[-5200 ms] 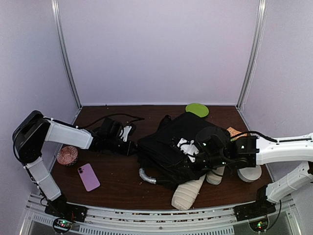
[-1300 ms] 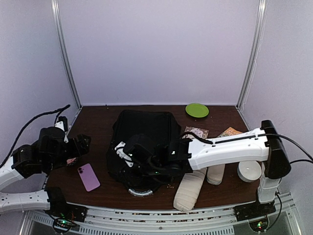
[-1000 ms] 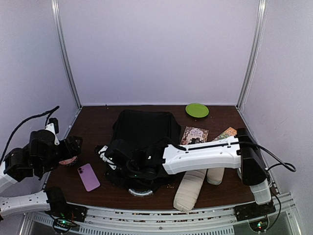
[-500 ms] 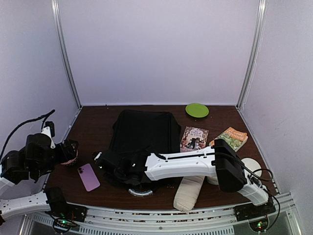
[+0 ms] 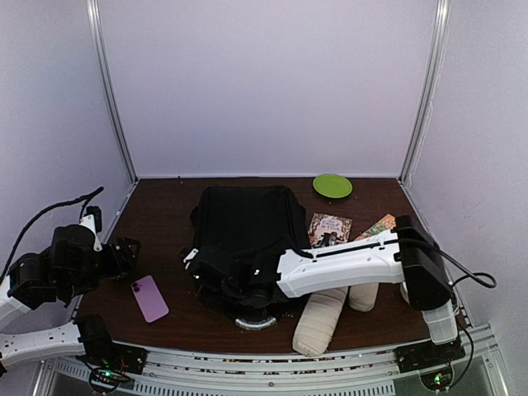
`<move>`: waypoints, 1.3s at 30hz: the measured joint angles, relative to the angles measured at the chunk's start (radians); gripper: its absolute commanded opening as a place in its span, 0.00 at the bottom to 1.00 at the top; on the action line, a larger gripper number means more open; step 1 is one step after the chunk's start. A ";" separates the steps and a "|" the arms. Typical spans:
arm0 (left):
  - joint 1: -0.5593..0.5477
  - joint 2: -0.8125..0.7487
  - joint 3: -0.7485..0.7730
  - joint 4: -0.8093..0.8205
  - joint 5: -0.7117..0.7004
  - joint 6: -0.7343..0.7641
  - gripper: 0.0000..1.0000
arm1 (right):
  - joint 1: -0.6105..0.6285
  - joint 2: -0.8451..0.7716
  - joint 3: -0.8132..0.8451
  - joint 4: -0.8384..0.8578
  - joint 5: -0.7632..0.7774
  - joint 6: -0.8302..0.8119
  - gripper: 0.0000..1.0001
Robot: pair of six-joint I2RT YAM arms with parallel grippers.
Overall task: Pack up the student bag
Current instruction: Unzip the student bag at the center of the board.
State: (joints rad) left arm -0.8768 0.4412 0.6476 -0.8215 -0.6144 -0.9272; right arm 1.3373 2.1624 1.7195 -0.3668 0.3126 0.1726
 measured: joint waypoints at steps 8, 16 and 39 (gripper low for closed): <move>0.000 0.222 -0.079 0.277 0.263 0.115 0.69 | -0.094 -0.241 -0.232 0.051 -0.087 0.084 0.00; 0.000 0.438 -0.102 0.576 0.548 0.214 0.63 | -0.140 -0.275 -0.272 0.071 -0.167 0.147 0.00; -0.015 0.812 -0.103 0.885 0.778 0.345 0.67 | -0.153 -0.359 -0.404 0.160 -0.291 0.176 0.00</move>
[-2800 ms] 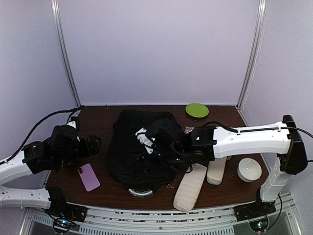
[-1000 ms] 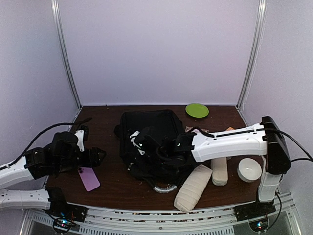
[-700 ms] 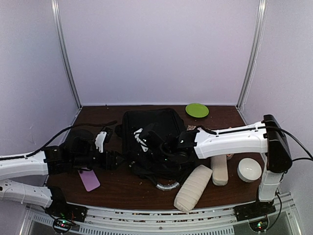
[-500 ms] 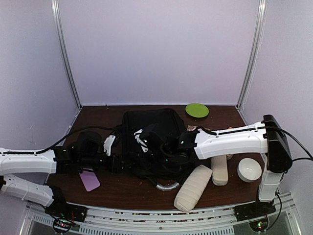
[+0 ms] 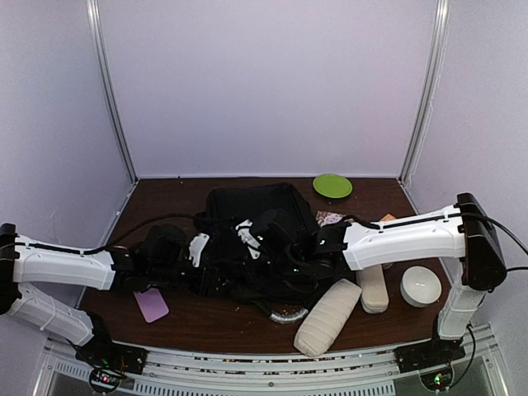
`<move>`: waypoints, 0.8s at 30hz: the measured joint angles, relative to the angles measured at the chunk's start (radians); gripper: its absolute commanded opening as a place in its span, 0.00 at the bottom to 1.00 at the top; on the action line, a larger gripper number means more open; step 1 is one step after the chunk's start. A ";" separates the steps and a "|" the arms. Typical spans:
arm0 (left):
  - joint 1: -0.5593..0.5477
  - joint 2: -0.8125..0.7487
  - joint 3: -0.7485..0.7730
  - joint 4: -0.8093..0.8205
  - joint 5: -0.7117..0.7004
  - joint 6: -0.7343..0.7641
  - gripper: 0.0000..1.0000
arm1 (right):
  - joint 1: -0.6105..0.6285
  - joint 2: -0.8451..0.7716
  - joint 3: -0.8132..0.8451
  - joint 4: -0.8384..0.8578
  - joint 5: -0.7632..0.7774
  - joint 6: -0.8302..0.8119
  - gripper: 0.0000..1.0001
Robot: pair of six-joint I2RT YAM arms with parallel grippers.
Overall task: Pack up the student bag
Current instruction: Unzip the student bag at the center of the board.
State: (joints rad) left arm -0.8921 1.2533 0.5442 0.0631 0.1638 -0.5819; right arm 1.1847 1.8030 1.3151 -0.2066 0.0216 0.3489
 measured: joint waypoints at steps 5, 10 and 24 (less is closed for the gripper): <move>0.000 0.034 0.000 0.060 0.045 0.031 0.64 | -0.010 -0.043 -0.060 0.027 -0.039 0.000 0.00; 0.000 0.074 0.006 0.094 0.089 0.051 0.57 | -0.020 -0.061 -0.085 0.041 -0.061 0.000 0.00; 0.001 0.092 0.008 0.105 0.138 0.067 0.15 | -0.037 -0.066 -0.098 0.059 -0.079 0.019 0.00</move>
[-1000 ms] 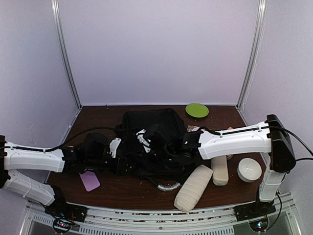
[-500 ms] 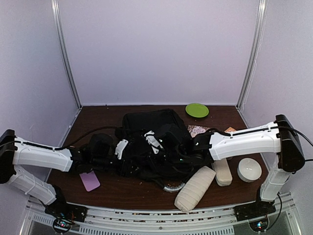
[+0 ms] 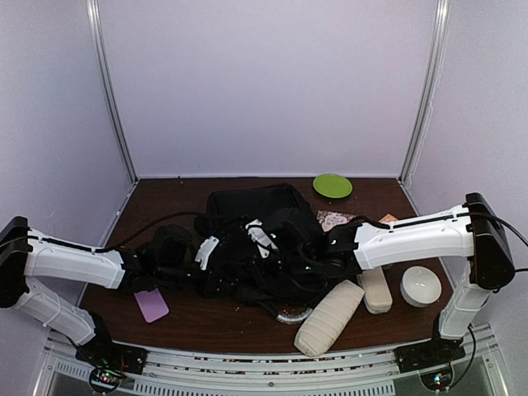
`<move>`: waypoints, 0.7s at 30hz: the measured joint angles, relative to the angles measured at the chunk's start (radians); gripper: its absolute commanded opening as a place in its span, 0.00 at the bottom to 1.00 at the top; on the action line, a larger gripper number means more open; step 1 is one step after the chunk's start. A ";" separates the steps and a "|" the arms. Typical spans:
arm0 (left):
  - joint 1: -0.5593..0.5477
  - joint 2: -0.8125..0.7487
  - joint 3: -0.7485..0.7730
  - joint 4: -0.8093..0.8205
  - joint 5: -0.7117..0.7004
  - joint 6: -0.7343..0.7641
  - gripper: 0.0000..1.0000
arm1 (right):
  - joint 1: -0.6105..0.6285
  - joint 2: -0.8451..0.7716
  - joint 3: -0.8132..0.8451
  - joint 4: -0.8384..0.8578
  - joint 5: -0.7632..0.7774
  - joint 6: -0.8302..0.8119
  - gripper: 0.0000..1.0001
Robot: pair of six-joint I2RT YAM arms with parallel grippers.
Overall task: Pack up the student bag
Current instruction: Unzip the student bag at the center of the board.
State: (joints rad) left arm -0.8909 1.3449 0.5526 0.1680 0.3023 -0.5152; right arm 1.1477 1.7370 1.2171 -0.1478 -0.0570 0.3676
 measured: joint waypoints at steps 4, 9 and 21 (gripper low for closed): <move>0.000 0.000 0.000 0.003 0.013 0.001 0.03 | 0.000 0.000 0.000 0.002 -0.003 0.000 0.00; 0.000 0.000 -0.001 0.001 0.015 0.004 0.00 | 0.000 0.000 0.000 0.002 -0.003 -0.002 0.00; -0.003 -0.086 -0.031 -0.043 -0.080 0.000 0.00 | -0.001 -0.050 -0.026 0.002 -0.004 -0.028 0.00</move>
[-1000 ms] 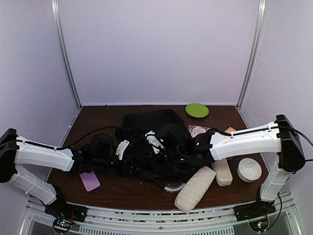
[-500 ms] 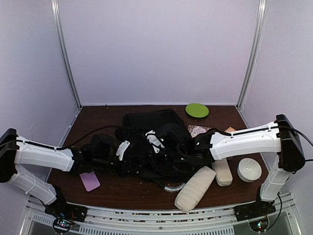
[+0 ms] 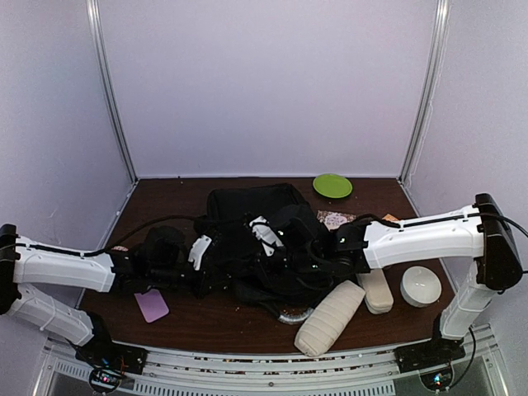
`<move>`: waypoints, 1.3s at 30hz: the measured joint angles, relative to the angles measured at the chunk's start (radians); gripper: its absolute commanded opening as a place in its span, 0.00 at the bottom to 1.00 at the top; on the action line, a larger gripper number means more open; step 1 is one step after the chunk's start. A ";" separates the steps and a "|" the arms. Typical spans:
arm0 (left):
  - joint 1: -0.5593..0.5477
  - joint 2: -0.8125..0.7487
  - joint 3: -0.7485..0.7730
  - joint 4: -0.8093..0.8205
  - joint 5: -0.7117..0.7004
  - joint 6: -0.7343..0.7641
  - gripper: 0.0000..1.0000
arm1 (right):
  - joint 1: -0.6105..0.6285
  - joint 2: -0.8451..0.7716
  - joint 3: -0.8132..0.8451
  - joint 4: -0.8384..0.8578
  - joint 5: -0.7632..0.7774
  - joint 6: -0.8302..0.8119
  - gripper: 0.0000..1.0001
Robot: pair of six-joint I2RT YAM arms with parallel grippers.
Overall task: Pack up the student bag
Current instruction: Unzip the student bag at the center of the board.
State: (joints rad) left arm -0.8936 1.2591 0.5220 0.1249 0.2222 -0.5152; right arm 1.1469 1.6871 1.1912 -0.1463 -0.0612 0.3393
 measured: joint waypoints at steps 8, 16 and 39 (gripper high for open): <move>0.012 -0.058 -0.039 -0.043 -0.090 -0.023 0.00 | 0.000 -0.031 -0.038 0.003 -0.011 -0.004 0.00; 0.050 -0.014 -0.025 -0.090 -0.175 -0.063 0.00 | 0.000 -0.031 -0.040 -0.003 -0.039 -0.026 0.00; 0.002 -0.340 0.260 -0.528 -0.300 0.067 0.88 | -0.214 -0.214 -0.109 0.015 0.001 0.307 0.74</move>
State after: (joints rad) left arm -0.8917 0.9192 0.7818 -0.4026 -0.0780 -0.4480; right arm 0.9333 1.4734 1.0824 -0.1314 -0.0605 0.6464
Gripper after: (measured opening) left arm 0.882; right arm 0.749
